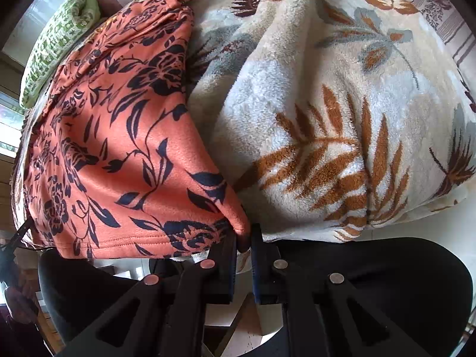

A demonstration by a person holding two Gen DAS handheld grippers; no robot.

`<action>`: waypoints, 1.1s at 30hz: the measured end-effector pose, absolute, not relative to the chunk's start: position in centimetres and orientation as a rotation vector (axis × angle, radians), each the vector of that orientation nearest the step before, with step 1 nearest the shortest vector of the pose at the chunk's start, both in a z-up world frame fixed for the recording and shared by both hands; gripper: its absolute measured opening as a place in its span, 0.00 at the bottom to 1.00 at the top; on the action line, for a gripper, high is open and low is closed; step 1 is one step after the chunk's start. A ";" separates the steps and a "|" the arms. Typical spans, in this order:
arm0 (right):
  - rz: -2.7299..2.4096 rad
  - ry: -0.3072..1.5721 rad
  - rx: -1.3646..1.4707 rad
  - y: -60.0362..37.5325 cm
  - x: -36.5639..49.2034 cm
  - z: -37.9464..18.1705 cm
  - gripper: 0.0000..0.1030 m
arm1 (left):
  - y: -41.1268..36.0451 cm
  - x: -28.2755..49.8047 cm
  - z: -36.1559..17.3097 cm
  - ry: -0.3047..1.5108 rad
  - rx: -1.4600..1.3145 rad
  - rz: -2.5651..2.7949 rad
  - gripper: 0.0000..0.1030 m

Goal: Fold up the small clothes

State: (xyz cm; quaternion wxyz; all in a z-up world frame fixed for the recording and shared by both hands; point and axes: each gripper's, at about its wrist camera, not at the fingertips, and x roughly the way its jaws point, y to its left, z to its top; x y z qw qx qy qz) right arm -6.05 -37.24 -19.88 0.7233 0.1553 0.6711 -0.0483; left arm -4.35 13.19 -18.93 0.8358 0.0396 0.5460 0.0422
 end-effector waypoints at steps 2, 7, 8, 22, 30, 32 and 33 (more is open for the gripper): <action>-0.111 1.481 0.350 -37.3 -6.1 -19.9 0.09 | 13.4 -5.2 -18.4 1.150 0.086 0.089 0.13; -0.120 1.477 0.367 -37.3 -6.5 -19.7 0.09 | 13.5 -5.3 -18.0 1.133 0.102 0.099 0.12; -0.122 1.476 0.370 -37.3 -6.5 -19.6 0.09 | 13.5 -5.2 -17.9 1.131 0.104 0.100 0.12; -0.156 1.486 0.479 -38.8 -6.6 -20.0 0.12 | 13.8 -4.9 -18.5 1.169 0.084 0.086 0.24; -0.151 1.491 0.589 -41.0 -6.5 -20.6 0.12 | 17.1 -5.1 -19.7 1.268 -0.143 -0.063 0.48; -0.151 1.491 0.596 -41.3 -6.4 -20.8 0.12 | 17.6 -5.0 -19.9 1.272 -0.151 -0.062 0.28; -0.151 1.492 0.591 -41.4 -6.4 -20.8 0.12 | 17.5 -5.0 -19.9 1.273 -0.144 -0.077 0.25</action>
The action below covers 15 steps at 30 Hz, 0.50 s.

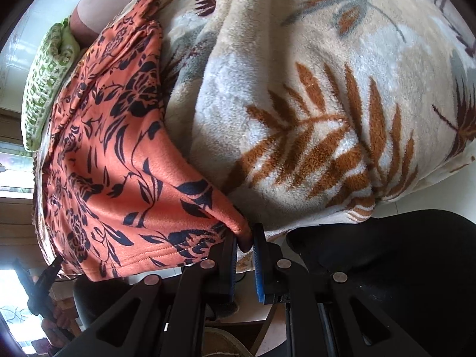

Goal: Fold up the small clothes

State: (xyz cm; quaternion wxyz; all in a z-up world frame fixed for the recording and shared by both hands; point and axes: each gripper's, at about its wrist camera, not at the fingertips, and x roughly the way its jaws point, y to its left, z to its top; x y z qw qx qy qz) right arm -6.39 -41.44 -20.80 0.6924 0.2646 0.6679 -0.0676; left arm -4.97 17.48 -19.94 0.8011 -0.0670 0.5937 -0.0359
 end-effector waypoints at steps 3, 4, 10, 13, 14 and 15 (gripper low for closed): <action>-0.158 1.495 0.590 -42.0 -6.2 -20.9 0.12 | 16.9 -4.9 -20.0 1.265 -0.104 -0.095 0.19; -0.160 1.495 0.593 -42.0 -6.2 -20.8 0.12 | 16.7 -4.9 -19.9 1.262 -0.096 -0.104 0.16; -0.168 1.483 0.619 -41.7 -6.4 -21.2 0.12 | 15.5 -5.0 -18.8 1.230 -0.171 -0.233 0.12; -0.169 1.483 0.619 -41.7 -6.7 -21.1 0.12 | 15.3 -4.8 -18.6 1.226 -0.205 -0.266 0.15; -0.171 1.483 0.618 -41.7 -6.7 -21.0 0.12 | 15.6 -4.6 -18.8 1.235 -0.213 -0.245 0.21; -0.171 1.483 0.617 -41.7 -6.7 -21.0 0.12 | 16.0 -4.2 -19.3 1.246 -0.225 -0.221 0.30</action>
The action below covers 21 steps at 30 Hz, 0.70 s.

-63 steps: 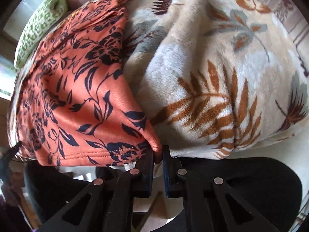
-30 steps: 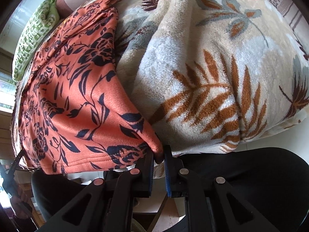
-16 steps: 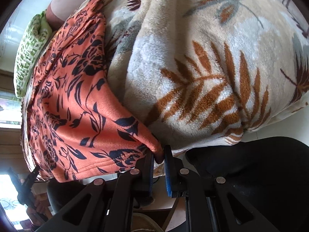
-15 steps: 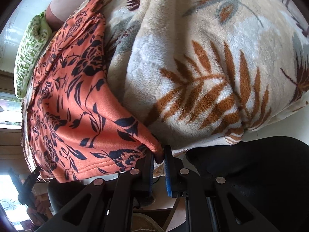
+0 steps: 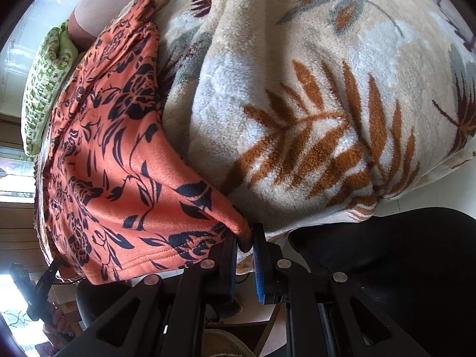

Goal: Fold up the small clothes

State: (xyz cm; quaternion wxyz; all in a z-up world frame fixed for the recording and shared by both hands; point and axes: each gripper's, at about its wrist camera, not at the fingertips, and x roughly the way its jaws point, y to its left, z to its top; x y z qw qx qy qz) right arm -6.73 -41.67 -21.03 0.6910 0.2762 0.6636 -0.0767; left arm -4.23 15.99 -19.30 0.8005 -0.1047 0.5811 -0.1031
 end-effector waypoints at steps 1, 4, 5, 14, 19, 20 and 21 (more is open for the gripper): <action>-0.171 1.483 0.617 -41.7 -6.7 -21.0 0.12 | 16.4 -4.0 -19.7 1.260 -0.238 -0.194 0.36; -0.170 1.482 0.619 -41.5 -6.7 -20.9 0.12 | 16.8 -4.1 -20.4 1.285 -0.254 -0.157 0.44; -0.170 1.481 0.622 -41.4 -6.7 -21.0 0.12 | 16.6 -4.3 -20.3 1.285 -0.239 -0.158 0.45; -0.171 1.485 0.637 -41.5 -6.6 -21.2 0.12 | 14.5 -4.2 -20.9 1.313 -0.168 -0.174 0.13; -0.124 1.449 0.747 -42.5 -6.9 -20.8 0.13 | 15.4 -3.9 -21.0 1.337 -0.192 -0.185 0.23; -0.101 1.437 0.781 -42.7 -6.9 -20.8 0.13 | 15.3 -3.8 -21.0 1.343 -0.197 -0.204 0.35; -0.077 1.429 0.828 -43.0 -6.9 -20.9 0.13 | 15.1 -3.8 -20.8 1.343 -0.199 -0.224 0.42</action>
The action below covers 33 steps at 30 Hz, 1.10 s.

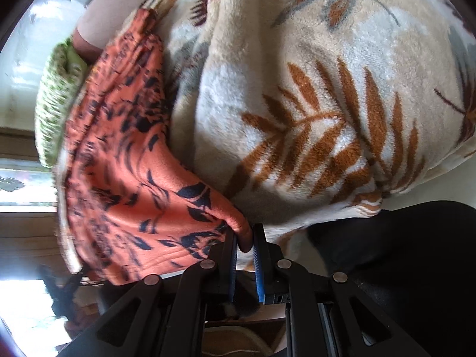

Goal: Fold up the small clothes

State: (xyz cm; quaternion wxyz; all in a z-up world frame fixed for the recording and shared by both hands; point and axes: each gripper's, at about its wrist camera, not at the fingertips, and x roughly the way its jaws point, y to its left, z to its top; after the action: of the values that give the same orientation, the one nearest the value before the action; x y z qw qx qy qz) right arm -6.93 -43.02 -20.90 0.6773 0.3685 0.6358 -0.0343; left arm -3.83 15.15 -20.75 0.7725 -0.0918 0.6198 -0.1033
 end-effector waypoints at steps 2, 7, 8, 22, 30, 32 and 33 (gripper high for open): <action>-0.045 1.414 0.928 -43.6 -7.0 -21.2 0.20 | 14.3 -3.7 -20.6 1.330 -0.188 -0.242 0.41; 0.019 1.304 1.045 -43.9 -7.5 -20.4 0.72 | 13.8 -3.4 -20.5 1.309 -0.142 -0.226 0.12; 0.017 1.278 1.039 -44.0 -7.4 -19.9 0.73 | 14.0 -3.3 -20.5 1.310 -0.161 -0.231 0.11; 0.060 1.412 0.582 -37.6 -3.9 -19.6 0.09 | 15.5 -3.0 -20.7 1.311 -0.223 -0.259 0.08; 0.315 1.267 0.759 -35.8 -2.4 -14.2 0.08 | 16.6 -2.3 -16.4 1.223 -0.354 -0.378 0.07; 0.361 1.197 0.822 -36.2 -1.2 -12.4 0.08 | 16.6 -1.4 -14.4 1.177 -0.377 -0.411 0.07; 0.377 1.165 0.847 -36.6 -0.7 -11.6 0.08 | 16.6 -0.8 -13.4 1.155 -0.387 -0.423 0.07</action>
State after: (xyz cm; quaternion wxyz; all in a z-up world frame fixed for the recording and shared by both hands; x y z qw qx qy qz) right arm -0.73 -36.63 -11.61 0.7355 0.3853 0.5303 0.1715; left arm -0.78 16.63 -13.38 0.7992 -0.1803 0.5384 -0.1970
